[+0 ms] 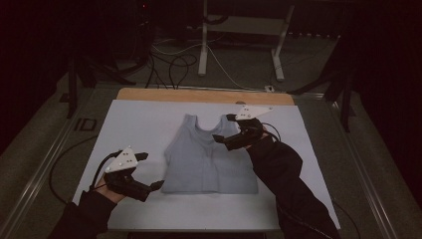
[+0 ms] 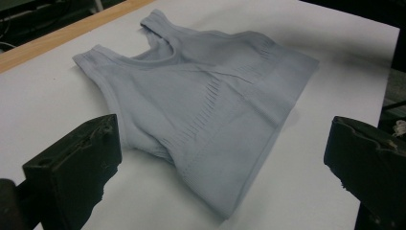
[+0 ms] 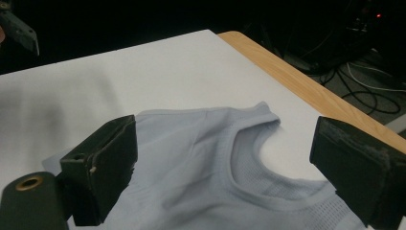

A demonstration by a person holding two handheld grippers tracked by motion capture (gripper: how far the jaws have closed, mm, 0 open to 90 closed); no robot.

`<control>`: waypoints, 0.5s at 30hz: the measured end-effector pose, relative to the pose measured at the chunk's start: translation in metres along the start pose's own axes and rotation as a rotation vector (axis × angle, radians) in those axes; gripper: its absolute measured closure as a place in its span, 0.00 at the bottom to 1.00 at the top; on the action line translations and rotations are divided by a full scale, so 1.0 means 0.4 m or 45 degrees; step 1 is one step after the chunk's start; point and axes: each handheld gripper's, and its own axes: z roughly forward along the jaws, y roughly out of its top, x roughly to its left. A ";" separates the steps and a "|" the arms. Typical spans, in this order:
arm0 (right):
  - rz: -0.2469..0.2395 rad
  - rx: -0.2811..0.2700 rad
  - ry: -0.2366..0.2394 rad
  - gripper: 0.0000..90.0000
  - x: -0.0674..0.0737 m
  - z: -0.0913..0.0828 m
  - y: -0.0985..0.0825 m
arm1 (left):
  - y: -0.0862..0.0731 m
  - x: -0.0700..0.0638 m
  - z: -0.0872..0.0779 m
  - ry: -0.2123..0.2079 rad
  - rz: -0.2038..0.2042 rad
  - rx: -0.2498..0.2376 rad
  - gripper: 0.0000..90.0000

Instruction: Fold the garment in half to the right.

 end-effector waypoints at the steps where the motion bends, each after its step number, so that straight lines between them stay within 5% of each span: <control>1: 0.000 0.000 0.000 0.10 0.000 0.000 0.000 | 0.000 0.000 0.000 0.000 0.000 0.000 0.00; 15: -0.001 0.048 0.045 0.10 -0.008 0.115 0.040 | 0.001 -0.036 0.047 0.068 -0.017 0.037 0.00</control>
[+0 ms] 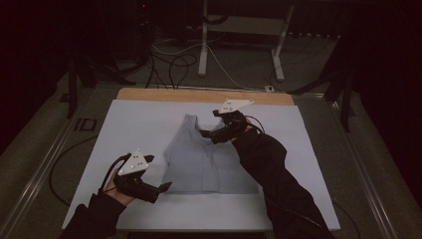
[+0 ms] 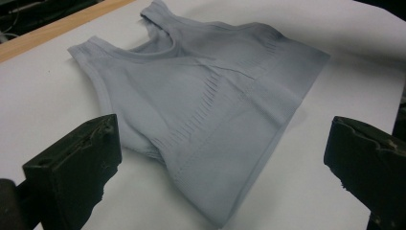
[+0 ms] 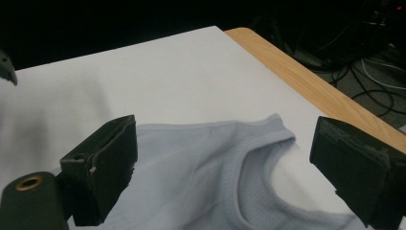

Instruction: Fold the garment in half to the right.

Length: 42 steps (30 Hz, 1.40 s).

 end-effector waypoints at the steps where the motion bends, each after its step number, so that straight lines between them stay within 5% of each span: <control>1: -0.001 0.002 0.006 0.10 -0.001 0.007 0.002 | -0.001 -0.002 0.004 0.010 -0.004 0.003 0.00; 16: 0.039 0.062 0.007 0.10 -0.047 0.099 0.018 | -0.033 -0.021 0.050 0.089 -0.073 0.073 0.00; 25: 0.046 0.116 0.049 0.10 -0.063 0.163 0.023 | -0.064 -0.010 0.076 0.053 -0.123 0.133 0.00; 42: 0.039 0.187 0.025 0.10 -0.102 0.256 0.037 | -0.099 0.003 0.115 0.025 -0.179 0.255 0.04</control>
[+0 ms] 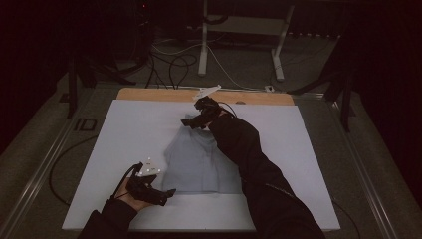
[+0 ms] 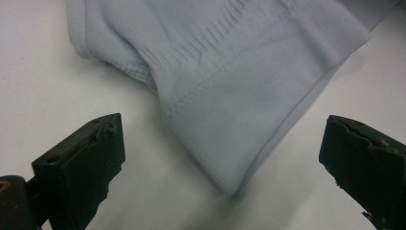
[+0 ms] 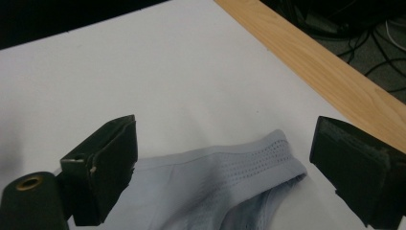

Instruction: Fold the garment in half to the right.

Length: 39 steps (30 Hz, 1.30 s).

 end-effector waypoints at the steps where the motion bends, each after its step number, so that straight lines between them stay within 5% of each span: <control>1: 0.003 0.014 -0.005 0.10 -0.003 0.007 0.001 | -0.001 0.001 0.000 -0.002 -0.004 -0.003 0.05; 9: 0.074 0.097 -0.031 0.11 -0.030 0.073 0.000 | -0.004 0.001 0.003 0.006 -0.008 0.012 0.15; 21: 0.166 0.245 -0.158 0.33 -0.056 0.148 0.019 | -0.015 0.000 0.007 0.019 0.002 0.058 0.27; 39: 0.122 0.445 -0.294 0.56 -0.058 0.233 0.015 | -0.013 -0.006 0.034 0.020 0.012 0.125 0.51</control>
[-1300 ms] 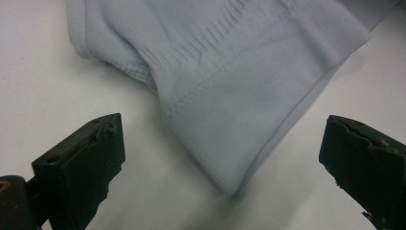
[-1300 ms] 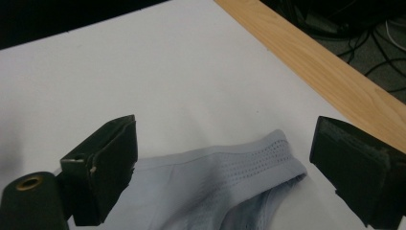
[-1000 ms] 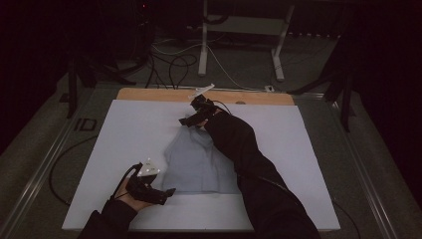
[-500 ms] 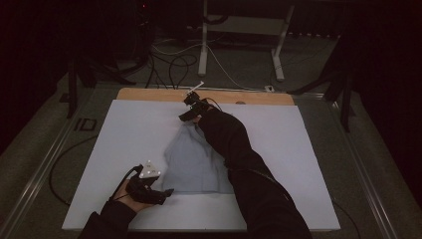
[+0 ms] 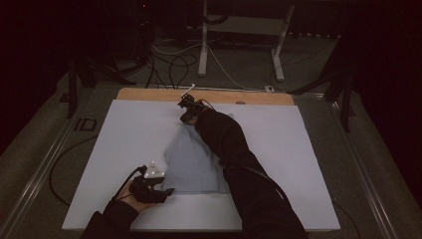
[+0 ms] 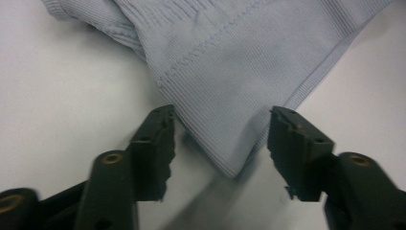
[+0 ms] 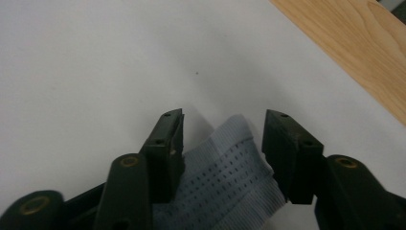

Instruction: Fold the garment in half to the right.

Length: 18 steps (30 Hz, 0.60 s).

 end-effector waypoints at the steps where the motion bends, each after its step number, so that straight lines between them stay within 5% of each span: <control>1: -0.004 0.005 -0.005 0.58 0.000 0.002 0.000 | 0.000 0.000 0.001 -0.005 -0.005 -0.002 0.55; 8: -0.029 0.043 -0.015 0.66 0.006 0.017 -0.004 | 0.001 -0.006 0.010 -0.024 0.013 0.030 0.66; 18: -0.049 0.053 -0.018 0.94 0.011 0.008 0.000 | 0.007 -0.012 0.017 -0.058 0.021 0.028 0.86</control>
